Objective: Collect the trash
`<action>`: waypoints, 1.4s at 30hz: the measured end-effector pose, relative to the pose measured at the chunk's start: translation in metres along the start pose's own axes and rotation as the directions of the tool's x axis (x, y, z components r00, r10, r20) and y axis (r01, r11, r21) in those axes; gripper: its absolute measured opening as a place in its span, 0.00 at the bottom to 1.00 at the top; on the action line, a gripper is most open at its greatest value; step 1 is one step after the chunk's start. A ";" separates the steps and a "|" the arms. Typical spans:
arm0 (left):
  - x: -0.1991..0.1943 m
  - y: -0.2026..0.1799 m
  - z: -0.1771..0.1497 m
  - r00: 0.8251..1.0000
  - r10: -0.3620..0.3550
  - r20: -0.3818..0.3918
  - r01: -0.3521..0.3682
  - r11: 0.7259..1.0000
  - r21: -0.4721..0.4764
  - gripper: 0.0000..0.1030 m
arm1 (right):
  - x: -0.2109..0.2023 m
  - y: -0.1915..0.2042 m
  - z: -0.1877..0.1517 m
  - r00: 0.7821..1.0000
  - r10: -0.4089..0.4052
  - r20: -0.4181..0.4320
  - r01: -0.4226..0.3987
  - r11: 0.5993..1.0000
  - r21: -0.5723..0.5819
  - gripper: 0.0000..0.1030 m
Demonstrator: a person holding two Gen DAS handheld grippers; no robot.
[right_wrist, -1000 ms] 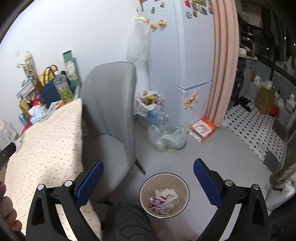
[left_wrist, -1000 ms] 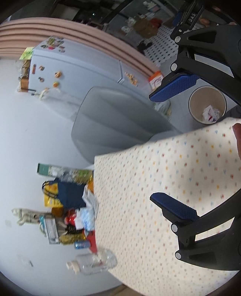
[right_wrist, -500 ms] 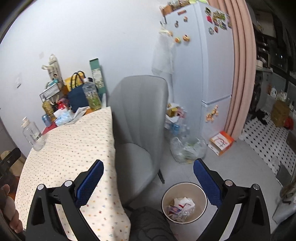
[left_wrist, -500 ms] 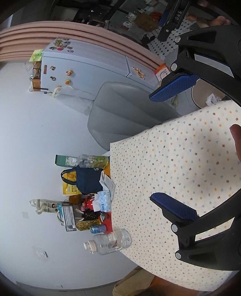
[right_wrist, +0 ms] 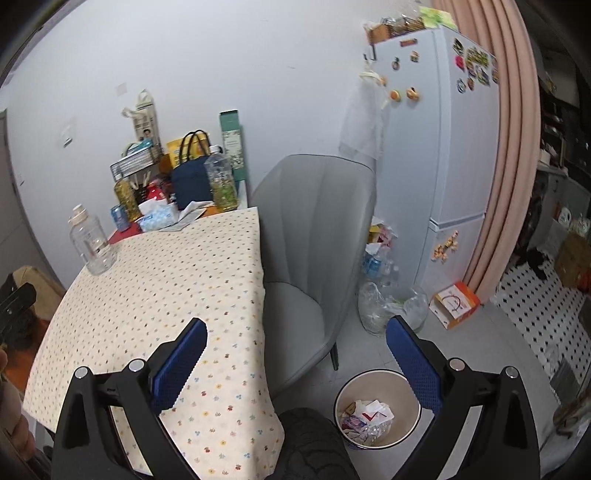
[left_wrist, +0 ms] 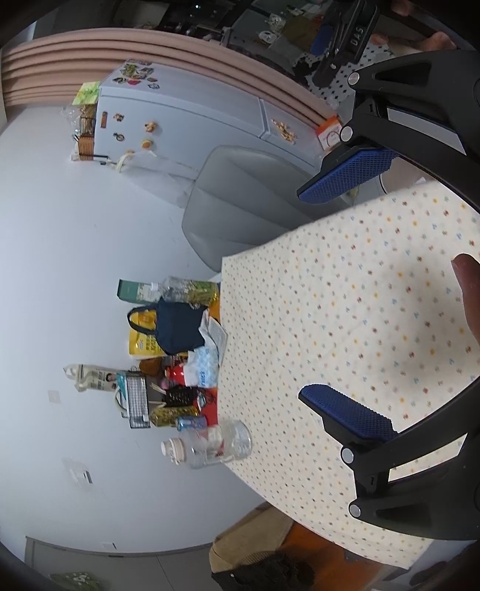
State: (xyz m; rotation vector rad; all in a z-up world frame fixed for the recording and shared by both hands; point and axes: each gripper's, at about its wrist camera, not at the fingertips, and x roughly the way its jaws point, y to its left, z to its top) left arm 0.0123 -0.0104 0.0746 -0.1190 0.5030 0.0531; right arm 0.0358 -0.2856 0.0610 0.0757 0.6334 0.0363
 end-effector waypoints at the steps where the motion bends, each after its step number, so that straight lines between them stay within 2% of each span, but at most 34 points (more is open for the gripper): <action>1: 0.000 0.003 -0.003 1.000 0.009 -0.003 -0.009 1.000 0.000 0.94 | -0.001 0.001 -0.002 1.000 0.009 -0.004 -0.009 1.000 -0.001 0.92; 9: 0.003 0.014 -0.013 0.999 0.034 -0.018 -0.034 0.999 -0.001 0.94 | 0.001 0.012 -0.014 0.999 0.052 0.001 -0.052 0.998 -0.024 0.92; 16: 0.000 0.010 -0.013 1.000 0.024 -0.014 -0.024 1.000 0.001 0.94 | 0.001 0.015 -0.019 0.996 0.088 -0.006 -0.088 0.995 -0.037 0.92; 42: 0.003 0.008 -0.013 0.999 0.018 -0.031 -0.018 1.000 0.004 0.94 | 0.009 0.020 -0.026 0.994 0.107 -0.034 -0.109 0.993 -0.054 0.92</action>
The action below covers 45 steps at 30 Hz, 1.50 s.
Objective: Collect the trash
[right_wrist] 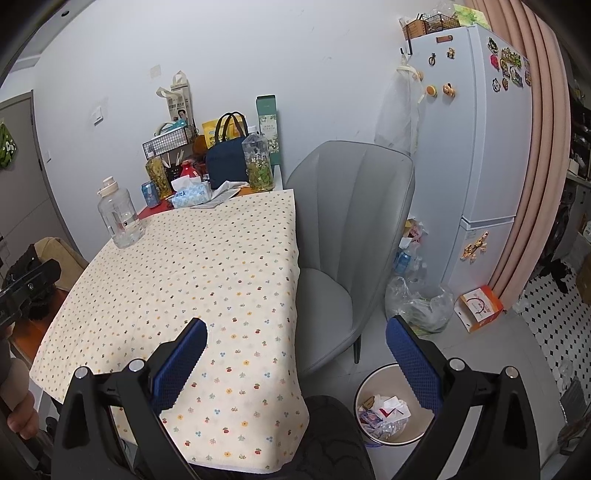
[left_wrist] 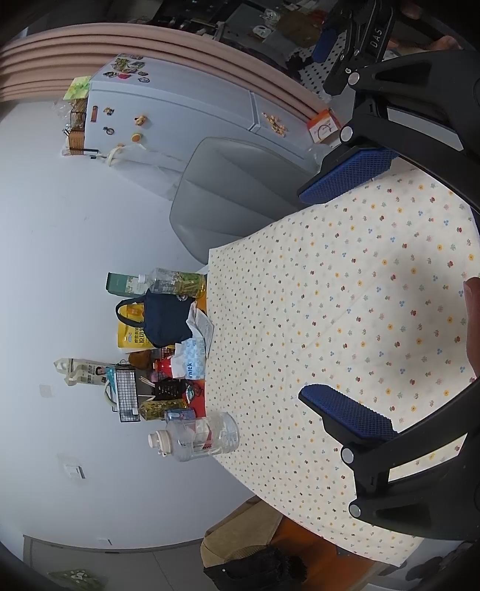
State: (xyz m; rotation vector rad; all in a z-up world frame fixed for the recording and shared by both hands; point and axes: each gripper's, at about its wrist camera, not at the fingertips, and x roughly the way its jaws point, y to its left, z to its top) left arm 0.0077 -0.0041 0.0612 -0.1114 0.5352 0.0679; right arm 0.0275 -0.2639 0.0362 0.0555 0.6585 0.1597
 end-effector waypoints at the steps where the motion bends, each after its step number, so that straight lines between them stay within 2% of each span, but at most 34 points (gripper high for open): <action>1: -0.001 0.000 0.000 1.000 0.001 0.001 -0.001 1.000 -0.001 0.94 | 0.000 0.000 0.000 1.000 -0.001 0.000 0.001 1.000 0.000 0.92; 45: 0.003 0.003 0.000 1.000 0.002 -0.009 -0.002 1.000 -0.006 0.94 | 0.000 -0.001 0.001 1.000 -0.002 0.006 0.002 1.000 0.011 0.92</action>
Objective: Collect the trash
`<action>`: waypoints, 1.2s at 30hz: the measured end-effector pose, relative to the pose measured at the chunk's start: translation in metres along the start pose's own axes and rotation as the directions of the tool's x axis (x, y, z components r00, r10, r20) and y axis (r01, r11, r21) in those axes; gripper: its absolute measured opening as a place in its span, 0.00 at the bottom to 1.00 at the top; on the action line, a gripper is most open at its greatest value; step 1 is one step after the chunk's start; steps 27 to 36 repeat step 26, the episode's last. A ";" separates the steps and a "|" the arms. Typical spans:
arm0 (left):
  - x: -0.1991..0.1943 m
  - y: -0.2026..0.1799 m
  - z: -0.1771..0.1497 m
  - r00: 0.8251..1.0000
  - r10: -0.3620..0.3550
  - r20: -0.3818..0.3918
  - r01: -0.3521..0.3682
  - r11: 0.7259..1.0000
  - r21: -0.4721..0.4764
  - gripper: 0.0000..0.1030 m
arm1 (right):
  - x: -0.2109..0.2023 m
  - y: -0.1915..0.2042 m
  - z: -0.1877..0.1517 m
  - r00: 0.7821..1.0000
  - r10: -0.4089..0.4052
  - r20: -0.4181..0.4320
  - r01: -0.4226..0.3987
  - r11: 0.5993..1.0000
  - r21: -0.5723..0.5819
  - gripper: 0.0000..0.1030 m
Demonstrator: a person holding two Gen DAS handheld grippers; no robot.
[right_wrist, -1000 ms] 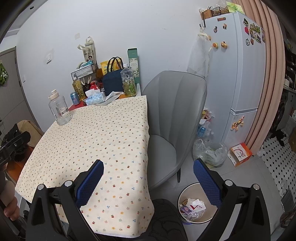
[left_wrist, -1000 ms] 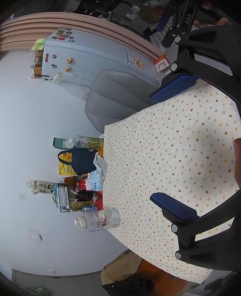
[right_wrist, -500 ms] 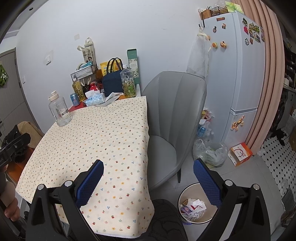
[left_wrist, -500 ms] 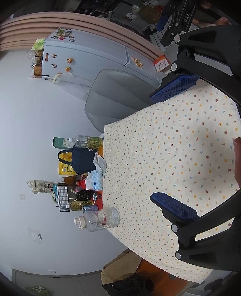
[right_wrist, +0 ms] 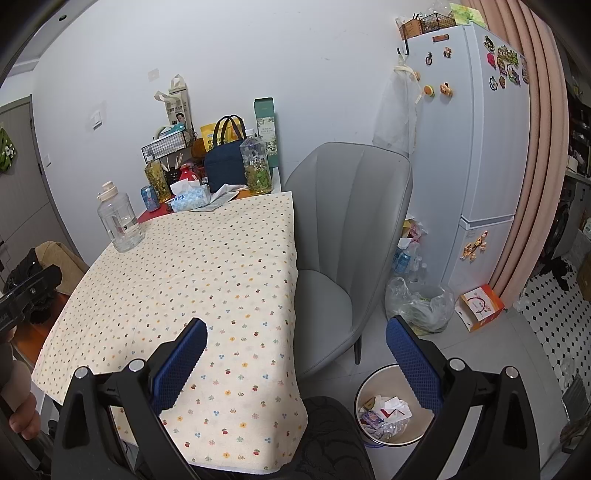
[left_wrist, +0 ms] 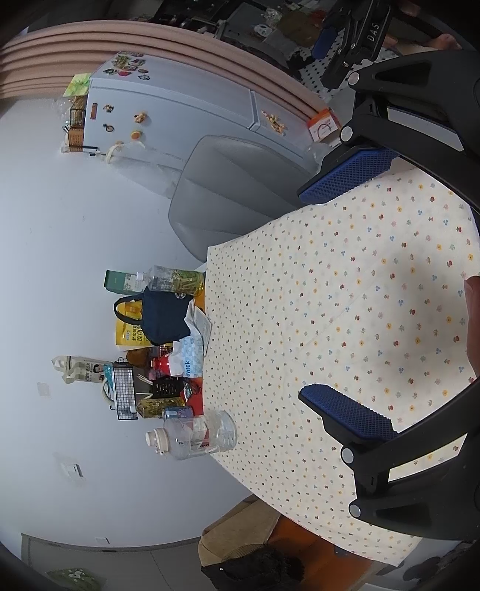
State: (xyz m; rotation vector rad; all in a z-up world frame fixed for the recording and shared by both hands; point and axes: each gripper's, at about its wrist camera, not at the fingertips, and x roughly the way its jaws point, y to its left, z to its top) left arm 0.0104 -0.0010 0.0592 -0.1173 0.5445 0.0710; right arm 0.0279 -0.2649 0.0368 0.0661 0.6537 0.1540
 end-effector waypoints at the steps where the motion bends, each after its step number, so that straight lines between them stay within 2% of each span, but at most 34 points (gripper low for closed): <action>1: 0.000 0.001 0.000 1.000 0.000 -0.001 0.000 1.000 -0.001 0.94 | 0.000 0.000 0.000 1.000 -0.001 0.000 0.001 1.000 0.000 0.92; 36: 0.016 0.003 -0.010 0.999 -0.008 -0.048 0.009 1.000 0.013 0.94 | 0.014 -0.002 -0.004 0.999 0.005 -0.037 -0.005 1.000 0.006 0.92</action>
